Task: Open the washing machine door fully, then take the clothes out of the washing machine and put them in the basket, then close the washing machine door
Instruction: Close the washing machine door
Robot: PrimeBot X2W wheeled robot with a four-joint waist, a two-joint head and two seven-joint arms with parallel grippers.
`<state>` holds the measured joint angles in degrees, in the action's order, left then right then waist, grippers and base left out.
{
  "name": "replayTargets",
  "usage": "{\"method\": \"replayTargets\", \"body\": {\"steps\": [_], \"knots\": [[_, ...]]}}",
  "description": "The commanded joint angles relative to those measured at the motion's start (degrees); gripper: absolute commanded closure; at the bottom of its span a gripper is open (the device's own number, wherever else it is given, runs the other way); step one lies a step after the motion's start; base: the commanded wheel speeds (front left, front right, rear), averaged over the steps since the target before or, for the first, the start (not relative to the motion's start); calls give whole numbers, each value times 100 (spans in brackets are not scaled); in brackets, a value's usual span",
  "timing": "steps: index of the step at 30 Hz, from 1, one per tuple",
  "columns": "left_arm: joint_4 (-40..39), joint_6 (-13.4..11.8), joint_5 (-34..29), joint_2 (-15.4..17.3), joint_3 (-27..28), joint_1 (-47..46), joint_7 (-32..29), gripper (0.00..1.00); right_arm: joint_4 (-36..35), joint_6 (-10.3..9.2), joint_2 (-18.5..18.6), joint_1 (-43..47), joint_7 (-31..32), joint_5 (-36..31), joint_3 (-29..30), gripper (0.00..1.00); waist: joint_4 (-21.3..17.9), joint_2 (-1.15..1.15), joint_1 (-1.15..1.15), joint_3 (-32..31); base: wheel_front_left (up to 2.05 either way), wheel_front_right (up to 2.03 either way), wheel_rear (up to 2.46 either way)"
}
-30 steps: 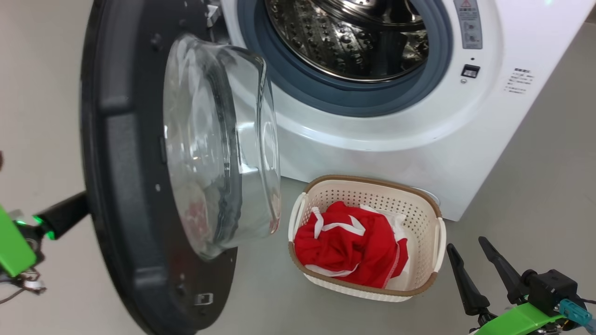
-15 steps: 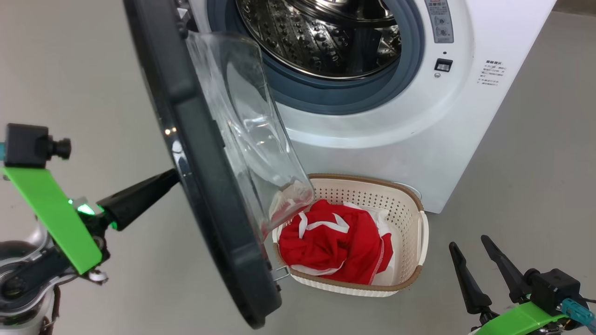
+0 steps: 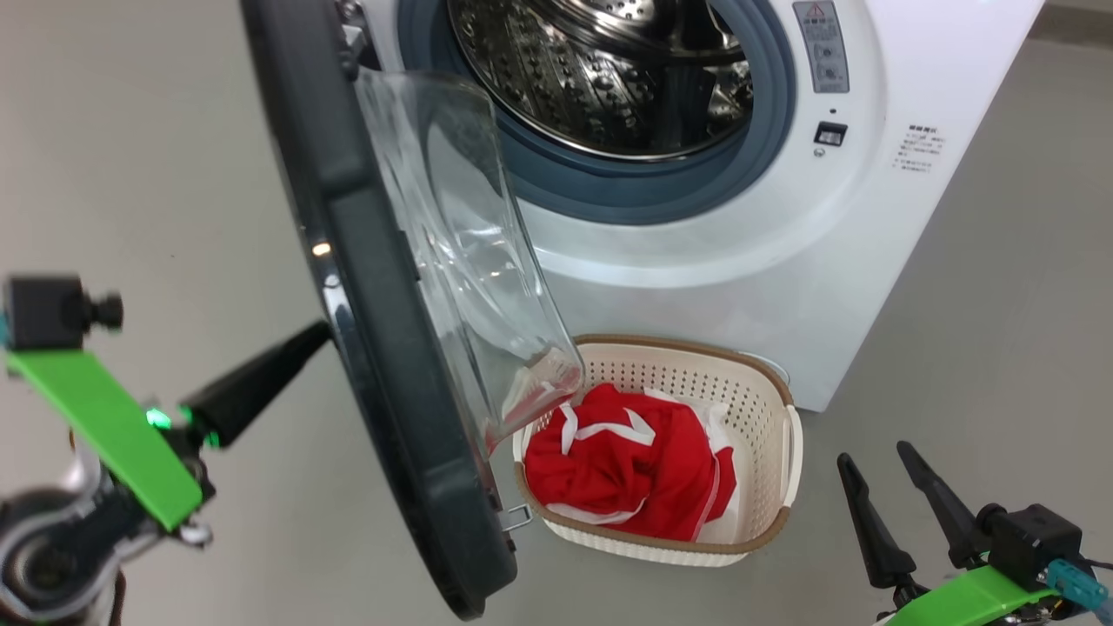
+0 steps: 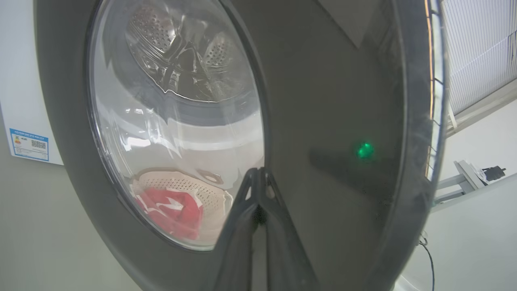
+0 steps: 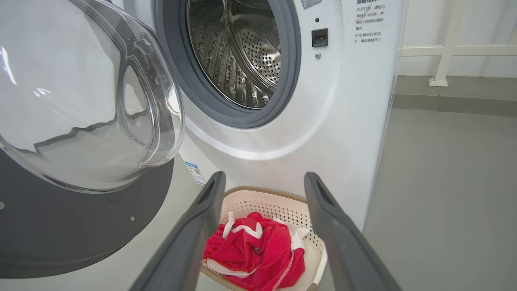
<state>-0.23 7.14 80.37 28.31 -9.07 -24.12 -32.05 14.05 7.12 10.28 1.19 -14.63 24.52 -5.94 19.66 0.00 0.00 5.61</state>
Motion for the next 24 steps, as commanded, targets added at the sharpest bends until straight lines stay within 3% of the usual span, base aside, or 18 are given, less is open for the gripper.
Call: {"method": "replayTargets", "body": {"steps": [1, 2, 7, 14, 21, 22, 24], "knots": [[-55, 35, -73, 316, 243, 5, 108, 100, -126, 36, 38, 45, -37, -73, -75, 0, 39, 0, 0, -70, 0, 0, 0], [-24, 35, -94, 324, 222, 88, 190, 100, -124, 36, 29, 66, -37, -73, -77, 0, 53, 0, 0, -105, 0, 0, 0], [164, 35, -57, 314, 216, 495, 638, 72, -115, 36, 13, 152, -37, -69, -115, 0, 102, 0, 0, -222, 0, 0, 0], [448, 35, 2, 237, 178, 1007, 1288, 59, -107, 36, 8, 205, -37, -66, -152, 0, 164, 0, 0, -304, 0, 0, 0], [725, 35, -2, 117, 5, 1465, 1946, 18, -114, 36, 19, 209, -37, -55, -167, 0, 209, 0, 0, -267, 0, 0, 0], [777, 35, -12, 82, -28, 1516, 2070, 15, -114, 36, 20, 207, -37, -55, -169, 0, 217, 0, 0, -257, 0, 0, 0], [884, 35, -20, 5, -97, 1601, 2313, 20, -112, 36, 17, 208, -37, -55, -176, 0, 230, 0, 0, -249, 0, 0, 0]]}}
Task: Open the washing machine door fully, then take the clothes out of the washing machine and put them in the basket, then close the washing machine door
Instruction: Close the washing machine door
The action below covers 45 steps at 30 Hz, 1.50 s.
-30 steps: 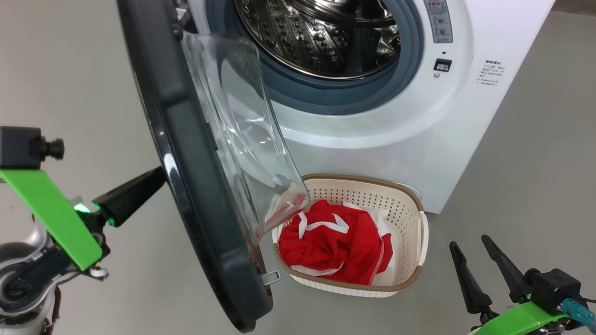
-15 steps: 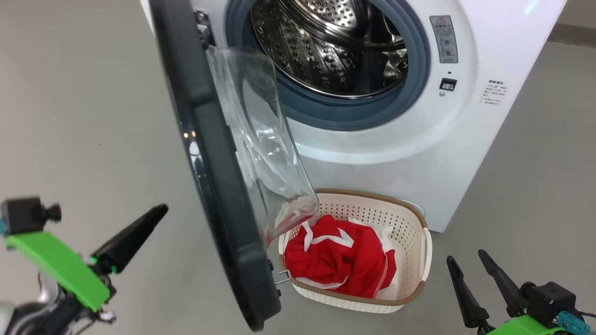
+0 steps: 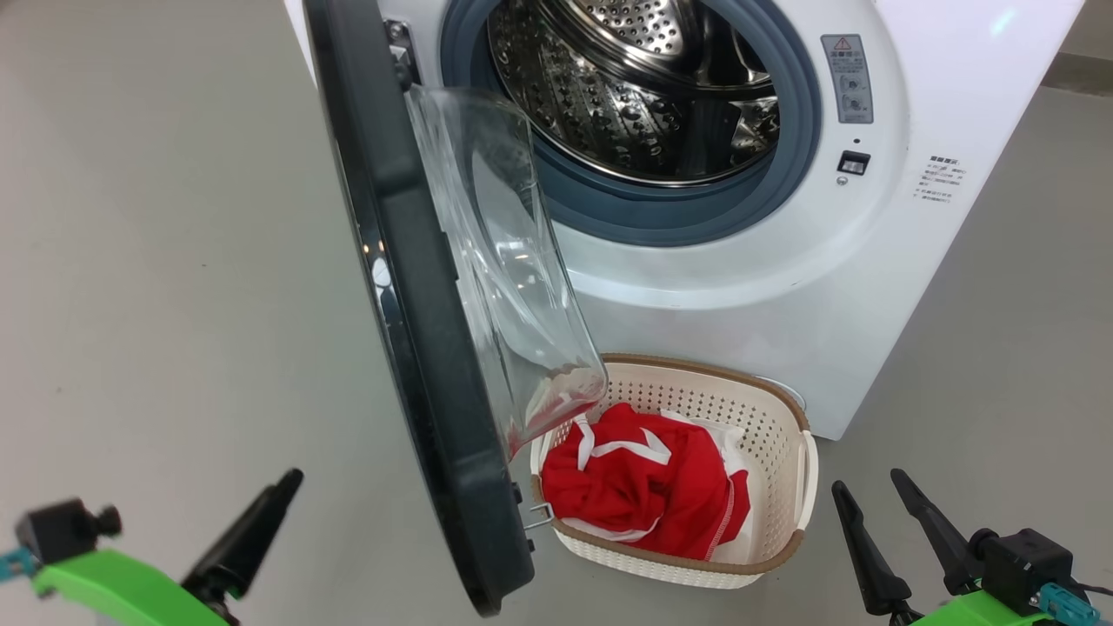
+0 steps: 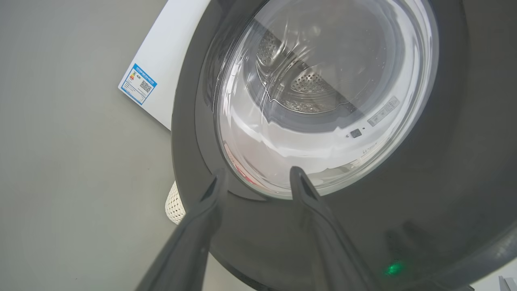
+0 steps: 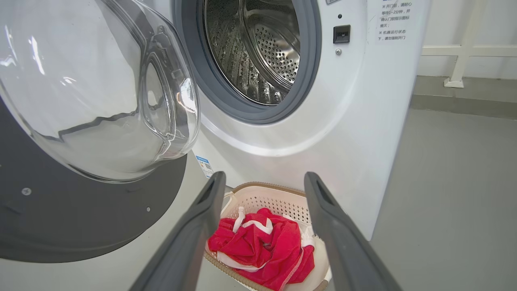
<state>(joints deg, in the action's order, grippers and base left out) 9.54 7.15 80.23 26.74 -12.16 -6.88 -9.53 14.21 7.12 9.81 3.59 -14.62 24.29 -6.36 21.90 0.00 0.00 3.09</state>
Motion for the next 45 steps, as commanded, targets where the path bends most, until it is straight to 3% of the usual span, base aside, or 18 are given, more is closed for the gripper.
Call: {"method": "replayTargets", "body": {"steps": [1, 3, 14, 26, 37, 45], "knots": [[-52, 34, -34, 140, 154, -81, 174, 14, -128, 36, 61, -30, -38, -33, -136, 0, 12, 0, 0, 8, 0, 0, 0], [50, 34, -58, 67, 100, 0, 463, 0, -125, 36, 54, -24, -38, -30, -141, 0, 25, 0, 0, 6, 0, 0, 0], [489, 34, -146, -242, -419, 332, 1586, 0, -102, 36, 31, -13, -38, -18, -159, 0, 76, 0, 0, -15, 0, 0, 0], [1311, 34, -1048, -405, -987, 249, 2433, 0, -87, 36, 35, -27, -38, -5, -173, 0, 91, 0, 0, -28, 0, 0, 0], [1284, 34, -3765, -1318, 439, 490, 2452, 0, -103, 36, 34, -27, -38, -6, -79, 0, 48, 0, 0, -32, 0, 0, 0], [797, 34, -5275, -1952, 1298, 747, 2452, 0, -114, 36, 23, -32, -38, -11, -40, 0, 9, 0, 0, -37, 0, 0, 0]]}}
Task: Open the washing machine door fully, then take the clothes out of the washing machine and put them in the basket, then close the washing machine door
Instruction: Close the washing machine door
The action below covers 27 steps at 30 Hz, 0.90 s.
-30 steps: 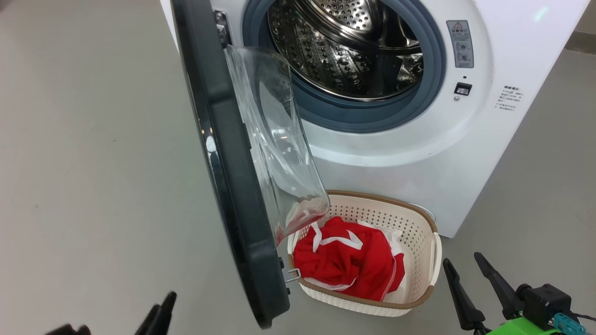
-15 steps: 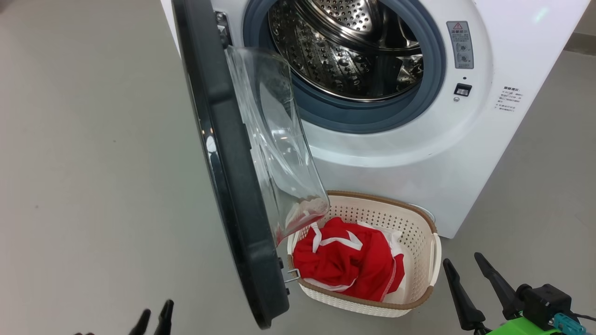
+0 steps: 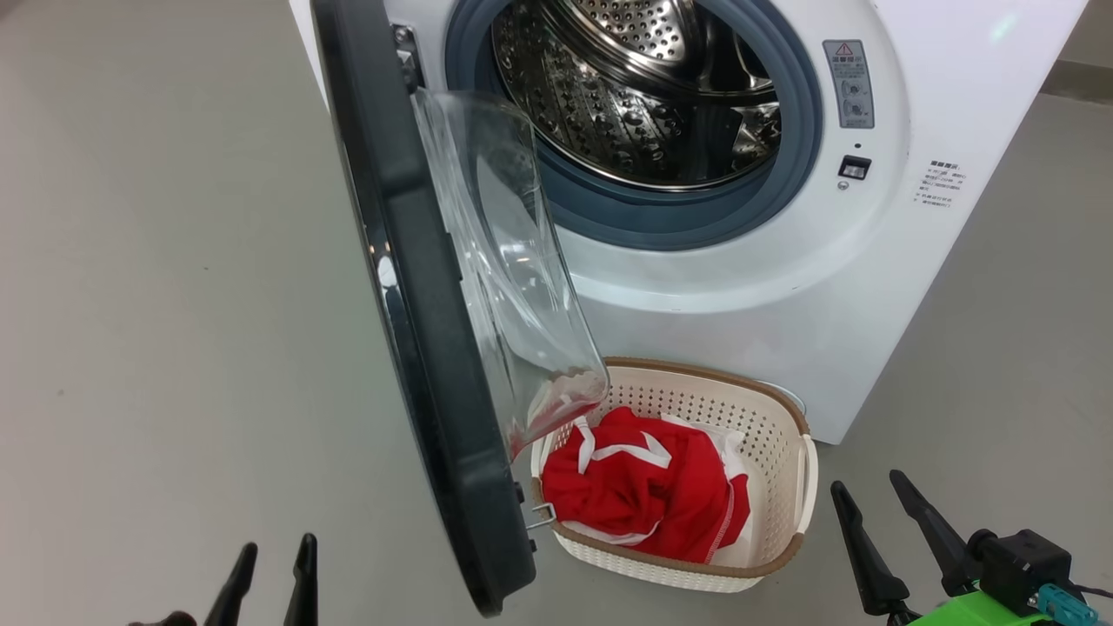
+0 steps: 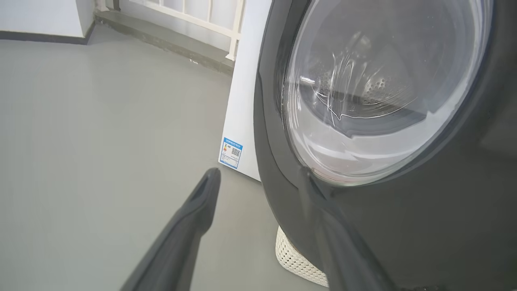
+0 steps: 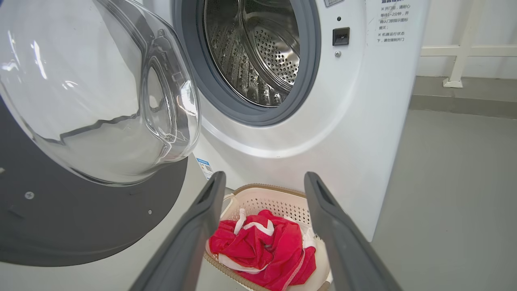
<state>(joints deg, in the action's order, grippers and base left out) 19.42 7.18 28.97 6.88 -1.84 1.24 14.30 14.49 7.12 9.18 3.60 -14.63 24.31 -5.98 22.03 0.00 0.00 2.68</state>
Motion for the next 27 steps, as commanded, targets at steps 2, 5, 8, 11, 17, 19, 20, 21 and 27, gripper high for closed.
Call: {"method": "replayTargets", "body": {"steps": [2, 5, 8, 11, 17, 19, 20, 21, 27], "knots": [[-322, 31, -451, -59, 388, -12, 69, 0, -142, 36, 89, -38, -37, -11, -61, 0, -6, 0, 0, 8, 0, 0, 0], [-522, 31, -844, -193, 595, 72, 69, 0, -145, 36, 87, -41, -37, -12, -34, 0, -10, 0, 0, 5, 0, 0, 0], [-639, 31, -1021, -269, 722, 134, 69, 0, -146, 36, 85, -43, -37, -12, -22, 0, -18, 0, 0, 1, 0, 0, 0], [-756, 31, -1182, -345, 813, 231, 70, 0, -150, 36, 82, -50, -37, -16, -6, 0, -31, 0, 0, 0, 0, 0, 0], [-788, 31, -1295, -396, 841, 366, 70, 0, -148, 36, 74, -48, -37, -24, 18, 0, -41, 0, 0, -3, 0, 0, 0], [-772, 31, -1247, -398, 823, 366, 70, 0, -146, 36, 75, -45, -37, -25, 24, 0, -38, 0, 0, 0, 0, 0, 0], [-770, 31, -1235, -398, 822, 363, 70, 0, -145, 36, 75, -45, -37, -26, 26, 0, -38, 0, 0, -1, 0, 0, 0], [-772, 31, -1229, -398, 827, 361, 70, 0, -144, 36, 75, -44, -37, -27, 25, 0, -40, 0, 0, -3, 0, 0, 0], [-830, 31, -1238, -399, 858, 341, 70, 0, -151, 36, 80, -49, -37, -26, 26, 0, -49, 0, 0, 9, 0, 0, 0]]}}
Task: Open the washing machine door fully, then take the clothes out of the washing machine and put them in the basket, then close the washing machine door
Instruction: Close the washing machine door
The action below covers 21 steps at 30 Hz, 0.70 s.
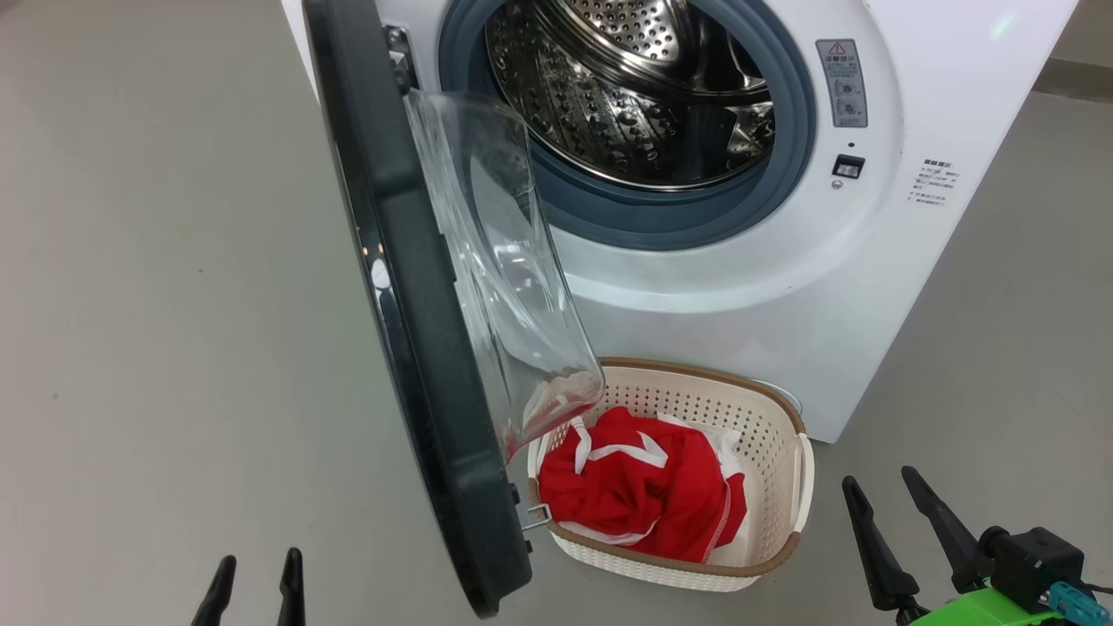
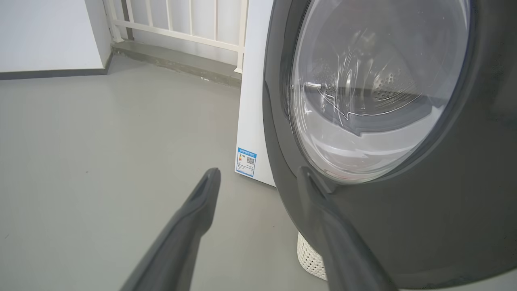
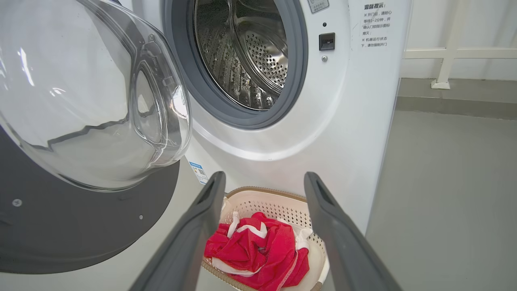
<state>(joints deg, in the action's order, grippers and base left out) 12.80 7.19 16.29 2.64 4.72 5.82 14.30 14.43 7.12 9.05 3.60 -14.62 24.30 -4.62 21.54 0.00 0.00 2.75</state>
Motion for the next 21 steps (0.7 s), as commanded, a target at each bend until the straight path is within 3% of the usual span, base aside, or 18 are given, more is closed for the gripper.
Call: {"method": "replayTargets", "body": {"steps": [1, 12, 13, 14, 15, 16, 18, 19, 21], "knots": [[-179, 30, 24, 25, 207, -123, 70, 0, -146, 36, 94, -51, -38, -25, -110, 0, -1, 0, 0, 6, 0, 0, 0], [-344, 30, 272, 24, 175, -207, 70, 0, -146, 36, 93, -58, -38, -21, -111, 0, -19, 0, 0, 15, 0, 0, 0], [-385, 30, 423, 24, 175, -217, 70, 5, -146, 36, 92, -59, -38, -22, -115, 0, -25, 0, 0, 13, 0, 0, 0], [-439, 30, 557, 24, 171, -225, 70, 25, -146, 36, 90, -60, -38, -23, -119, 0, -31, 0, 0, 12, 0, 0, 0], [-503, 30, 680, 24, 159, -232, 70, 52, -146, 36, 86, -62, -38, -23, -119, 0, -36, 0, 0, 11, 0, 0, 0], [-568, 30, 803, 24, 141, -238, 70, 63, -147, 36, 82, -63, -38, -23, -117, 0, -41, 0, 0, 11, 0, 0, 0], [-693, 30, 1022, 24, 72, -250, 70, 94, -147, 36, 74, -60, -38, -27, -120, 0, -48, 0, 0, 14, 0, 0, 0], [-741, 30, 1122, 24, 20, -256, 70, 100, -147, 36, 69, -57, -38, -28, -121, 0, -51, 0, 0, 16, 0, 0, 0], [-829, 30, 1399, 54, -111, -287, 70, 100, -146, 36, 60, -52, -38, -31, -123, 0, -59, 0, 0, 19, 0, 0, 0]]}}
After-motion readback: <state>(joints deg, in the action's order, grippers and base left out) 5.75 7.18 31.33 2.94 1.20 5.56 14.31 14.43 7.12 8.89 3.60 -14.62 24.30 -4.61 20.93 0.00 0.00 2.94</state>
